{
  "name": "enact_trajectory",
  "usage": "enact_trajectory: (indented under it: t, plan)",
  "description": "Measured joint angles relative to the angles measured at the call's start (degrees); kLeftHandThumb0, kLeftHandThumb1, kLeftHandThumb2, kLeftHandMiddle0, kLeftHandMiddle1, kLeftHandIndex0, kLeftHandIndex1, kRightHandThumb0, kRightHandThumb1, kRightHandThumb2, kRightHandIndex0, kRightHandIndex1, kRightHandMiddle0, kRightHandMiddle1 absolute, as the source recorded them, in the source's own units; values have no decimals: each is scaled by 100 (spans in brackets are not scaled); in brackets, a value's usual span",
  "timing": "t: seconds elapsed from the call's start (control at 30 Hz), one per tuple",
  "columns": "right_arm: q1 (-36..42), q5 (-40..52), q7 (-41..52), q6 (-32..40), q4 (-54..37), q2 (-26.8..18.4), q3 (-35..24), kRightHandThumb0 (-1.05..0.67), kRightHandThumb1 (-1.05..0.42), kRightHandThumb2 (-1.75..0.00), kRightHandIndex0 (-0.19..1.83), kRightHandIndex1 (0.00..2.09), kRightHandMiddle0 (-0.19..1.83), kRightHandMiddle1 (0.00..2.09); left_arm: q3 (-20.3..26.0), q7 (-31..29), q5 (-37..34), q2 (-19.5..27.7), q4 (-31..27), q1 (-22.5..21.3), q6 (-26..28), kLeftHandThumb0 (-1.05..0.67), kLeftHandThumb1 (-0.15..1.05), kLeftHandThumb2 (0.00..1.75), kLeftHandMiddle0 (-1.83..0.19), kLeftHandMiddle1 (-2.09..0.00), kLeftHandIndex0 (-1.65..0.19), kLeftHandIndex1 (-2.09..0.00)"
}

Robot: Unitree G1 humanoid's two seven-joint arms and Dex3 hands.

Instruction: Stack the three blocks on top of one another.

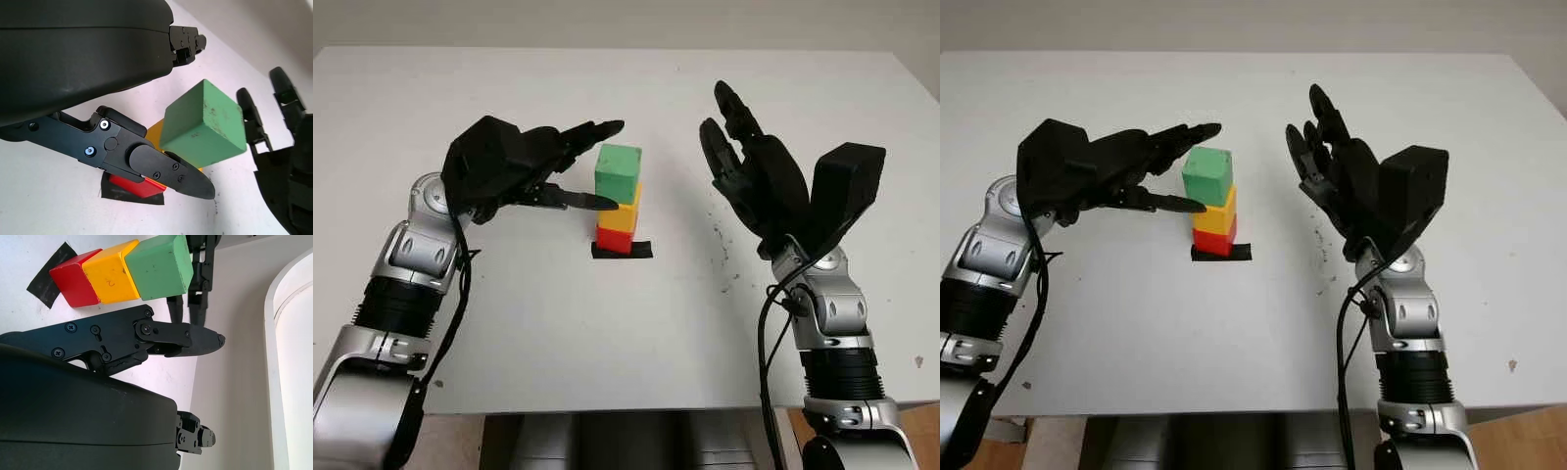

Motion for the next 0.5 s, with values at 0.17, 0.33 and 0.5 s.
enact_trajectory:
  t: [0.17, 0.33, 0.5]
  plan:
    - [31, -4, -79, 3, -51, 23, 17, -54, -105, -40, -9, 6, -5, 11, 415, -20, -500, 94, -752, 689, 239, -93, 93, 6, 19, 0, 19, 0]
    - [148, -35, -115, -11, -79, 96, 41, -57, -105, -44, -9, 6, -7, 9, 1297, 566, -1240, 0, -1911, 1720, 793, -98, 104, 42, 19, 0, 19, 0]
    - [254, -149, -108, -305, 30, 158, 145, -55, -105, -59, -15, 3, -15, 5, 1942, 1625, -1764, -709, -2862, 2846, 1205, -88, 105, 65, 19, 0, 19, 0]
